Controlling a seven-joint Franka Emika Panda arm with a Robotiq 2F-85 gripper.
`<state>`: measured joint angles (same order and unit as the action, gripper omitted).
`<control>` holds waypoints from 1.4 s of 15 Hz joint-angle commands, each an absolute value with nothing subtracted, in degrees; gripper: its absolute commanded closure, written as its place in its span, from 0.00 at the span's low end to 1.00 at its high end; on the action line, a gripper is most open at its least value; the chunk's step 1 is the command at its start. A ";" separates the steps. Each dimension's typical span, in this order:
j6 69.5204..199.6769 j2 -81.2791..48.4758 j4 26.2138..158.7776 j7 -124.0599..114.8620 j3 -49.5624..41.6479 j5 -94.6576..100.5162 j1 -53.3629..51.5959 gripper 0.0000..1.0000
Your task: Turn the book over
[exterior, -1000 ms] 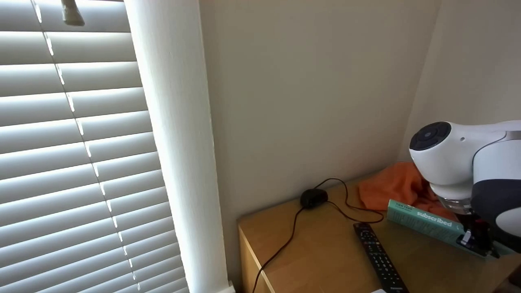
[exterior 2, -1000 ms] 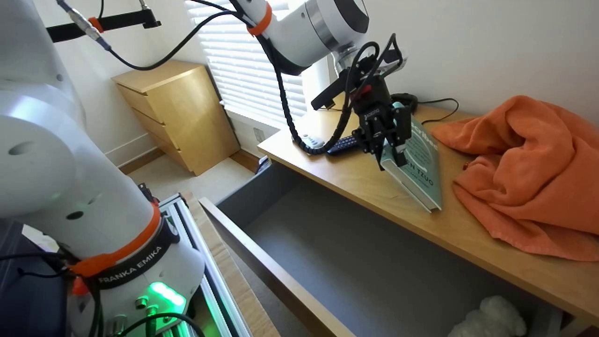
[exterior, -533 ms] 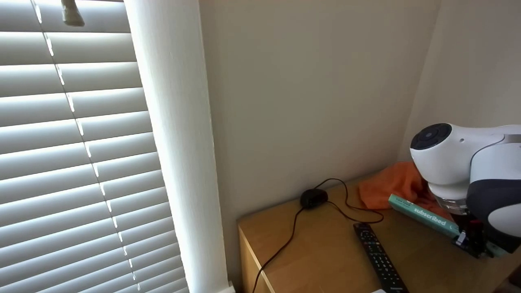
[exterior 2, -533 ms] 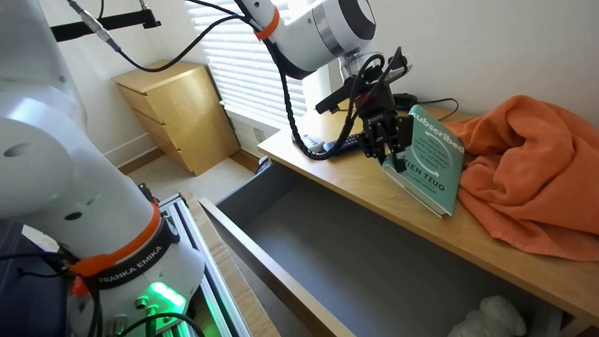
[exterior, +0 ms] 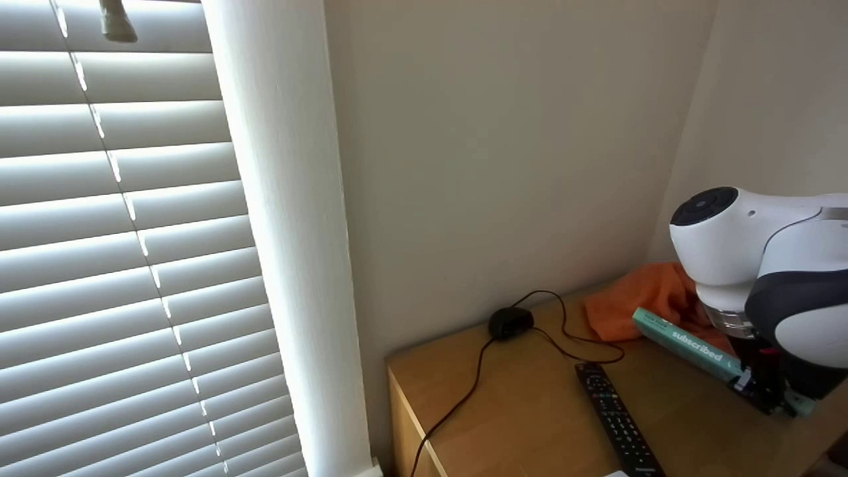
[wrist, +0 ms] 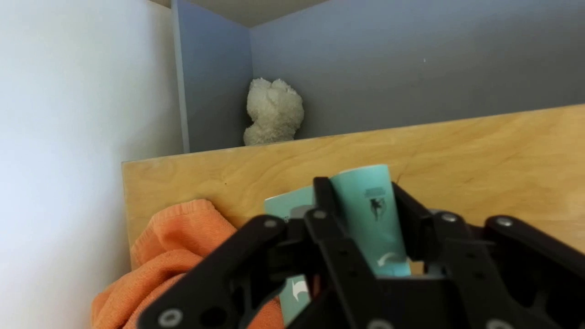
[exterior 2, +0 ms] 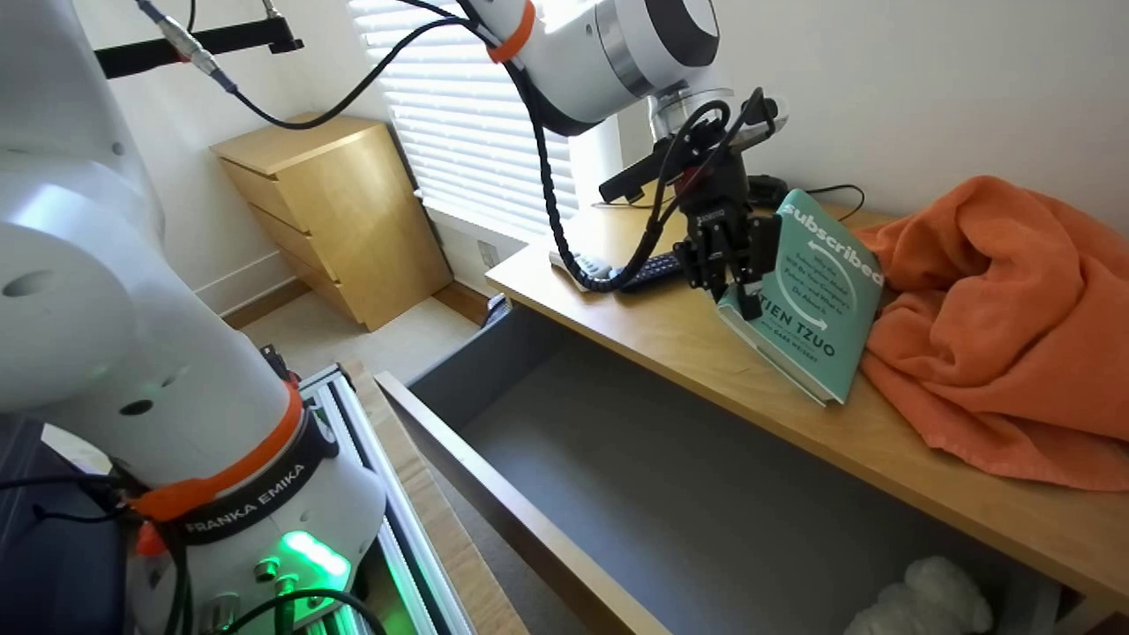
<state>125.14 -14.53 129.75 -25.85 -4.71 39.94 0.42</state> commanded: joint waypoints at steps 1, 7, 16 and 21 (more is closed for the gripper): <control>127.45 -14.85 130.47 -22.87 -3.94 35.51 0.59 0.85; 126.39 -16.00 129.99 -21.42 -3.61 33.72 -0.16 0.57; 127.70 -18.21 129.93 -19.75 -3.53 30.49 -1.22 0.36; 133.56 -13.96 132.50 -18.15 -4.16 31.77 -0.70 0.00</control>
<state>129.11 -17.70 129.65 -20.83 -3.34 32.09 -0.87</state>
